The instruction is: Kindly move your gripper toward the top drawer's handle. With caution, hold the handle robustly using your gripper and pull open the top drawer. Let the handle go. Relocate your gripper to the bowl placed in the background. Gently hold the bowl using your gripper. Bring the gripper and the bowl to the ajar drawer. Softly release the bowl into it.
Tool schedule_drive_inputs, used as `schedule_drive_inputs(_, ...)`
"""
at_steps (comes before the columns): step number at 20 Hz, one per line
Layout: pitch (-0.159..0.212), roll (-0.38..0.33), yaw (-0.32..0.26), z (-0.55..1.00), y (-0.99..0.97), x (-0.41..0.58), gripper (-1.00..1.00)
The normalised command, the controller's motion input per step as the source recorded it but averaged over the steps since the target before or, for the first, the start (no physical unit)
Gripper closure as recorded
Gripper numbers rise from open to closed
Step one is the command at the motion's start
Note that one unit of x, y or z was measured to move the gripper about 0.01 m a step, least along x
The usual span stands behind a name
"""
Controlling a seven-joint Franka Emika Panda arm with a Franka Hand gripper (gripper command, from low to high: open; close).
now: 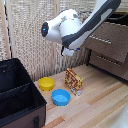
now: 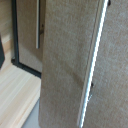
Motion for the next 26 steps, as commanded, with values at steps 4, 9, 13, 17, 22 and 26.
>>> schedule_drive_inputs(4,0.006,0.319,-0.252,0.09,0.13,0.033,-1.00)
schedule_drive_inputs(9,0.038,0.335,-0.233,0.05,0.14,0.112,-1.00)
schedule_drive_inputs(13,0.048,0.340,-0.183,0.00,0.19,0.305,-1.00)
schedule_drive_inputs(17,0.055,0.334,-0.166,0.00,0.18,0.399,-1.00)
schedule_drive_inputs(22,0.057,0.303,-0.173,0.01,0.12,0.454,-1.00)
schedule_drive_inputs(26,0.076,0.268,-0.168,0.02,0.08,0.560,-1.00)
